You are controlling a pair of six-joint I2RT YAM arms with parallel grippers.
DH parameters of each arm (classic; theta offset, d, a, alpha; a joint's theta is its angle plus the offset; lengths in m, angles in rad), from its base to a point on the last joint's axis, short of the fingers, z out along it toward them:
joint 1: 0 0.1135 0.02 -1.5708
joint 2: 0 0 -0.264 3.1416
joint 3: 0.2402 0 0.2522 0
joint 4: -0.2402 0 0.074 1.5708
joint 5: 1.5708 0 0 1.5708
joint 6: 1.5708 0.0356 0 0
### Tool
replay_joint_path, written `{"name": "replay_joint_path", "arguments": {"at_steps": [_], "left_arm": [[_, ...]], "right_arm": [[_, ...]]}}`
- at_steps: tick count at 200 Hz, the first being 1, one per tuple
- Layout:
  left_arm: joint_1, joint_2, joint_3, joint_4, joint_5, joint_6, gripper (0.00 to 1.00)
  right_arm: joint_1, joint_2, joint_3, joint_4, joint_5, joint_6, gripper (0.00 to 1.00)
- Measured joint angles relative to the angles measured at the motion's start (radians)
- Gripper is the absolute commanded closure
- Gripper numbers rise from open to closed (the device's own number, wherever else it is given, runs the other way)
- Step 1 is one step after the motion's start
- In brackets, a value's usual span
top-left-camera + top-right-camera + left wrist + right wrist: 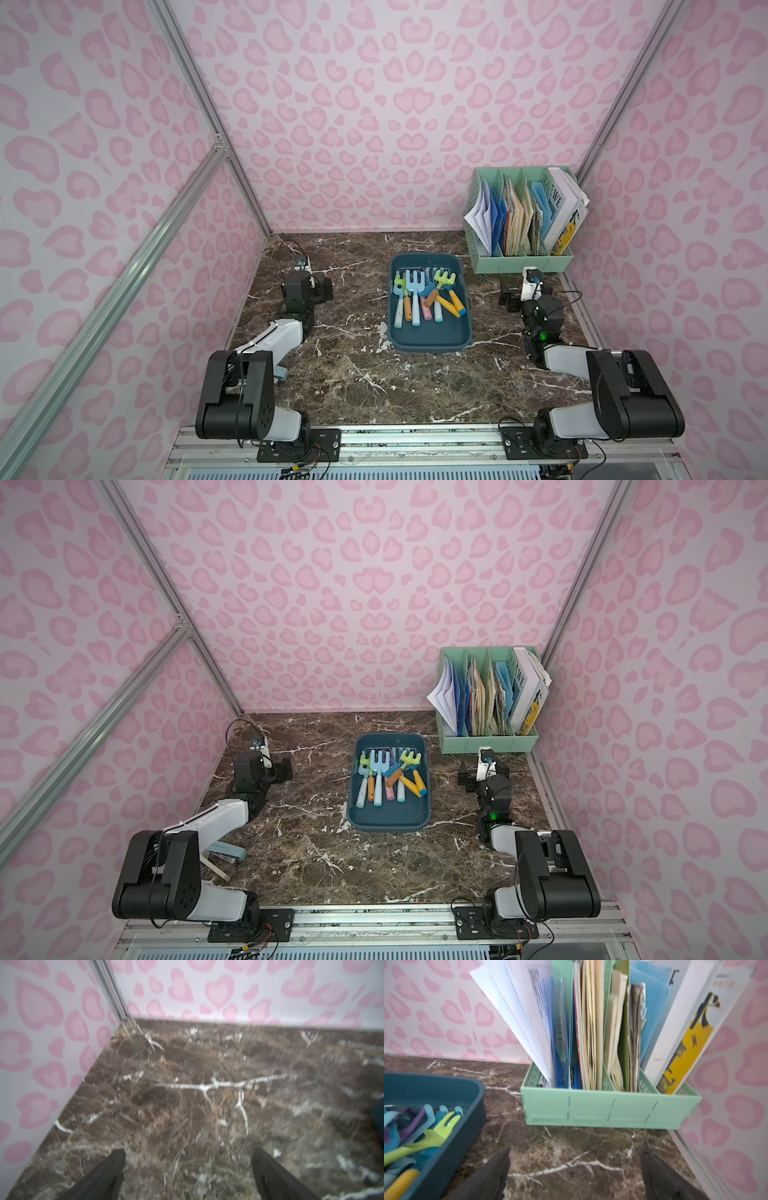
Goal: Take the hand rake out of the storage box
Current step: Pick up the rake from the storage box.
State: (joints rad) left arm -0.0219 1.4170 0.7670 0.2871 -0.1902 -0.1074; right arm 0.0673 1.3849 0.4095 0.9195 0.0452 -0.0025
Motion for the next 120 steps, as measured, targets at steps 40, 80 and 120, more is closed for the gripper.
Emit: {"name": "replay_joint_path", "arguments": {"at_steps": [40, 80, 120], "left_arm": [[-0.035, -0.135, 0.035, -0.179, 0.031, -0.057, 0.01], [-0.031, -0.069, 0.198, -0.296, 0.09, -0.24, 0.1], [-0.138, -0.021, 0.251, -0.373, 0.171, -0.261, 0.01]], "right_arm": [[0.0, -0.151, 0.11, -0.334, 0.04, 0.148, 0.02], [-0.033, -0.21, 0.173, -0.502, -0.072, 0.237, 0.06], [0.02, -0.151, 0.293, -0.641, -0.199, 0.231, 0.09]]}}
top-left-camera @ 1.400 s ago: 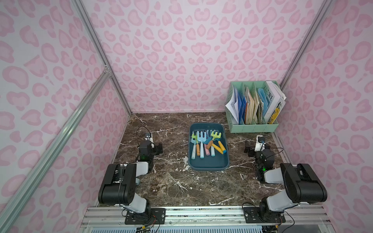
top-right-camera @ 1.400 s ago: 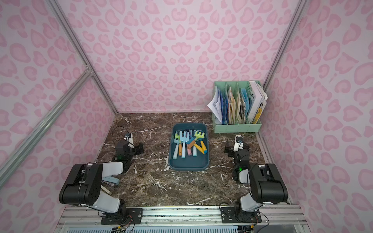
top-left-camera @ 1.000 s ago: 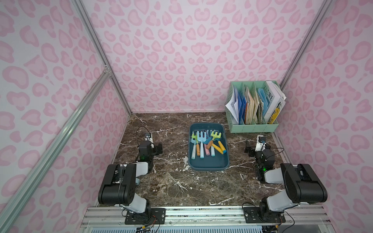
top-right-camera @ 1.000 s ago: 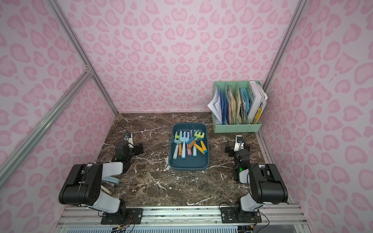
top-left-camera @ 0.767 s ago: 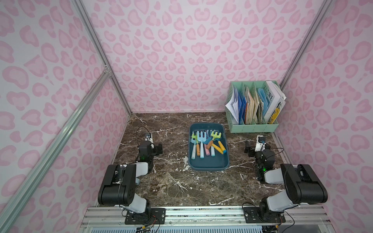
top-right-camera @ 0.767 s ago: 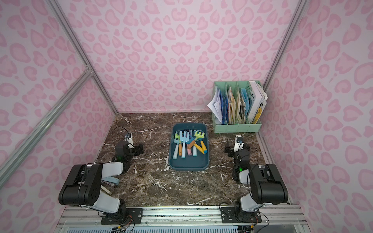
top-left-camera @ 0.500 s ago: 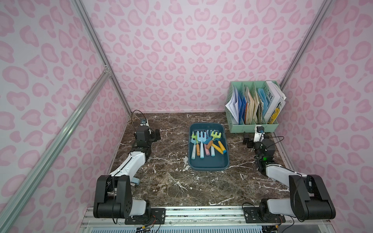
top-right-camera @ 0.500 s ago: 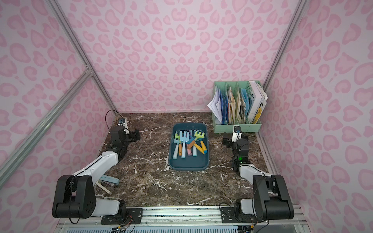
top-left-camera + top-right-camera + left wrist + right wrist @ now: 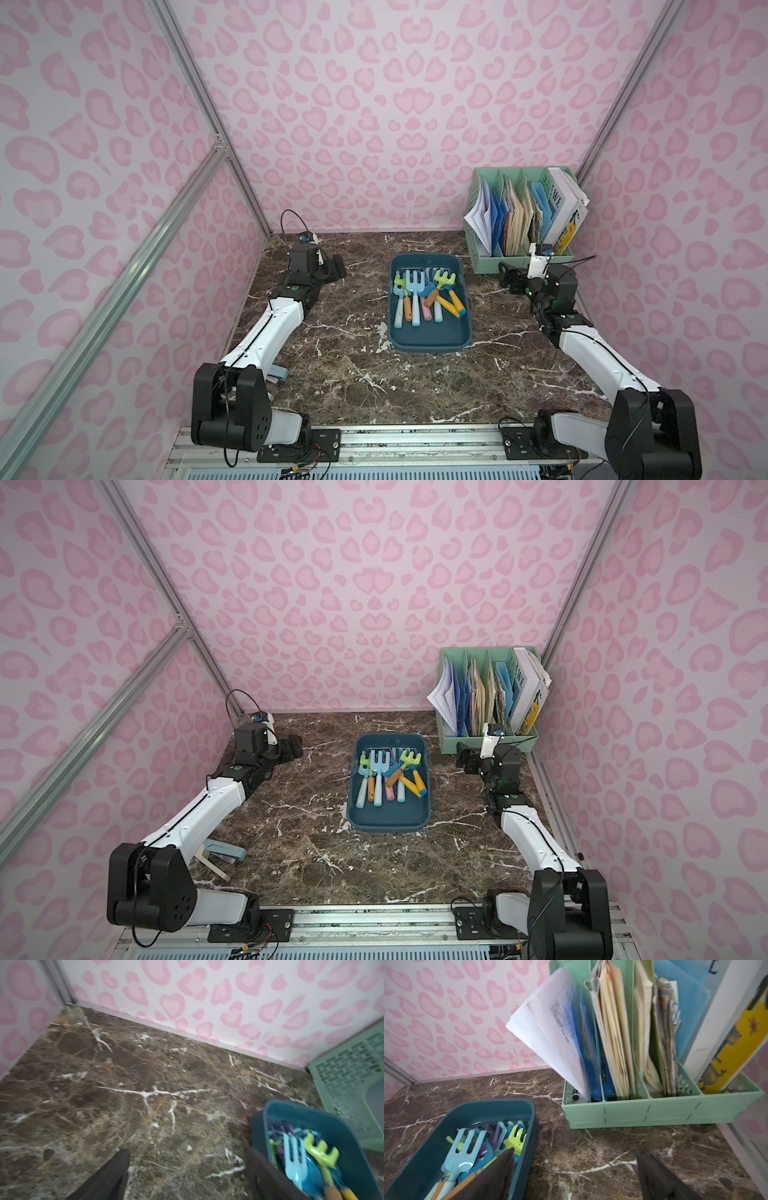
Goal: Take the hand rake out of the storage box
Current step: Pick up the rake from the storage box.
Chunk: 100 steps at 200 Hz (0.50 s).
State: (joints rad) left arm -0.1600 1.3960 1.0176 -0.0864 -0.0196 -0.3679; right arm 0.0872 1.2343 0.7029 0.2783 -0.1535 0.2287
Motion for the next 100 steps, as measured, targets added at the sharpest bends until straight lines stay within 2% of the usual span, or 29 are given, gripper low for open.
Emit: {"name": "replay_joint_path", "arguments": {"at_steps": [38, 70, 100], "left_arm": [[-0.114, -0.02, -0.026, -0.043, 0.024, 0.025, 0.01], [-0.225, -0.007, -0.003, -0.104, 0.072, 0.043, 0.02], [-0.305, 0.039, 0.077, -0.186, 0.071, 0.071, 0.16]], "right_arm": [[0.153, 0.036, 0.037, -0.095, -0.042, -0.041, 0.16], [0.285, 0.091, 0.085, -0.146, -0.022, -0.064, 0.2], [0.319, 0.095, 0.068, -0.164, 0.016, -0.051, 0.2]]}}
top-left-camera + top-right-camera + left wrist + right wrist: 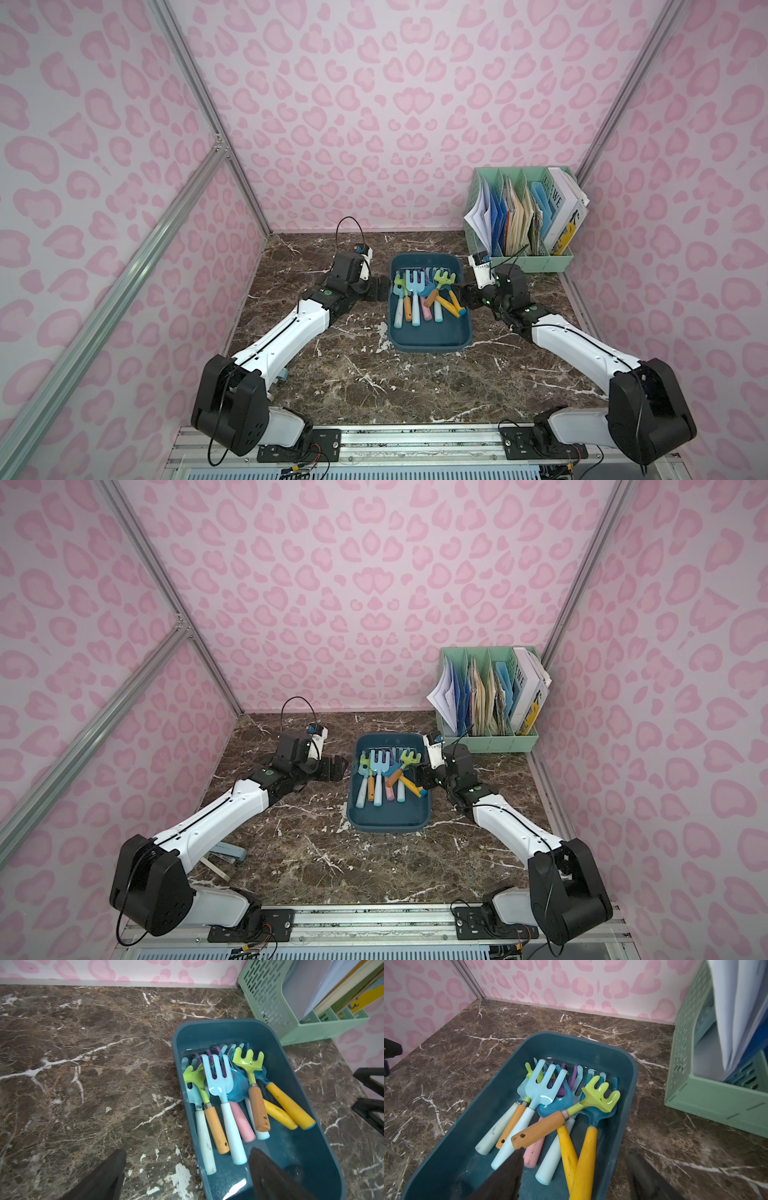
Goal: Take the hand rake out of the storage box
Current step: Pick up the rake from the storage box.
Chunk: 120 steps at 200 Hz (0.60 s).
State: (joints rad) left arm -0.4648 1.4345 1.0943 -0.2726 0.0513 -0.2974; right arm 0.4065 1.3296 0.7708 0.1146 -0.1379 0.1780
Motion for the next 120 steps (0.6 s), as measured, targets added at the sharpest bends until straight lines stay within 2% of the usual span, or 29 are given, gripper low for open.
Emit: {"name": "replay_joint_path", "arguments": {"at_steps": [15, 29, 45, 53, 120], "left_arm": [[-0.026, 0.041, 0.07, -0.052, 0.004, 0.016, 0.18], [-0.034, 0.089, 0.15, -0.101, 0.004, 0.024, 0.23], [-0.043, 0.137, 0.23, -0.154, 0.006, 0.039, 0.27], [-0.049, 0.153, 0.259, -0.173, 0.012, 0.045, 0.27], [-0.1, 0.373, 0.557, -0.381, 0.086, 0.118, 0.26]], "right_arm": [[-0.007, -0.032, -0.038, -0.005, 0.023, 0.03, 0.18], [-0.029, -0.072, -0.074, -0.01, 0.023, 0.064, 0.13], [-0.062, -0.134, -0.12, -0.019, 0.031, 0.104, 0.08], [-0.075, -0.164, -0.139, -0.026, 0.039, 0.118, 0.02], [-0.163, -0.458, -0.247, -0.117, 0.118, 0.189, 0.04]]}}
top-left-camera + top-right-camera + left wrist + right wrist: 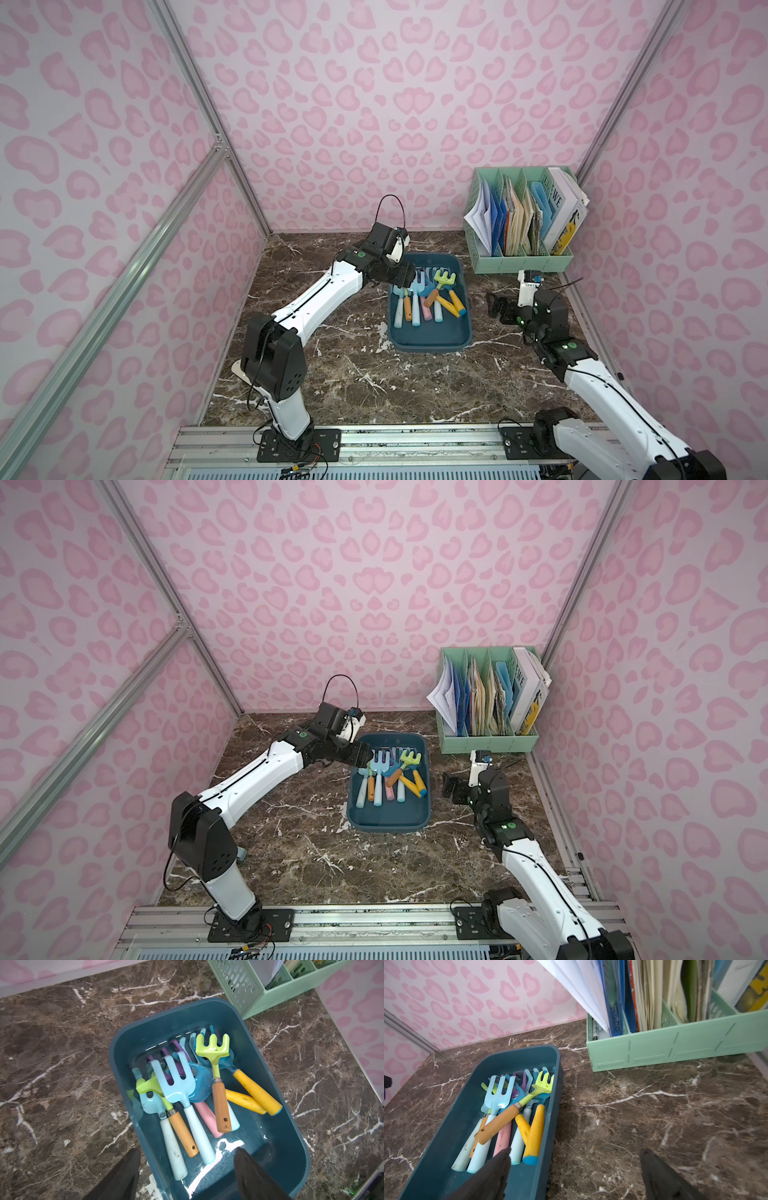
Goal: Take the hand rake out of the storage box
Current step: Pick up the rake from the storage box.
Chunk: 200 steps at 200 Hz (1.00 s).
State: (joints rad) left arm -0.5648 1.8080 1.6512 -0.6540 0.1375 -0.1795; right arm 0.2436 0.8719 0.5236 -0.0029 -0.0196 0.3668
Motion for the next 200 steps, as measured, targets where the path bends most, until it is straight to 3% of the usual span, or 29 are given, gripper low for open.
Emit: {"name": "replay_joint_path", "arguments": {"at_steps": [37, 68, 134, 200], "left_arm": [[-0.029, 0.187, 0.273, -0.183, 0.028, 0.063, 0.28], [-0.046, 0.318, 0.47, -0.32, 0.035, 0.087, 0.33], [-0.092, 0.47, 0.613, -0.402, 0.06, 0.052, 0.33], [-0.122, 0.547, 0.645, -0.389, 0.055, -0.02, 0.32]], "right_arm": [[-0.014, -0.174, -0.073, -0.024, 0.017, 0.023, 0.12], [-0.014, -0.315, -0.136, -0.043, 0.006, 0.029, 0.12], [-0.007, -0.371, -0.196, -0.064, -0.019, 0.048, 0.13], [0.002, -0.371, -0.201, -0.066, -0.031, 0.049, 0.14]]}}
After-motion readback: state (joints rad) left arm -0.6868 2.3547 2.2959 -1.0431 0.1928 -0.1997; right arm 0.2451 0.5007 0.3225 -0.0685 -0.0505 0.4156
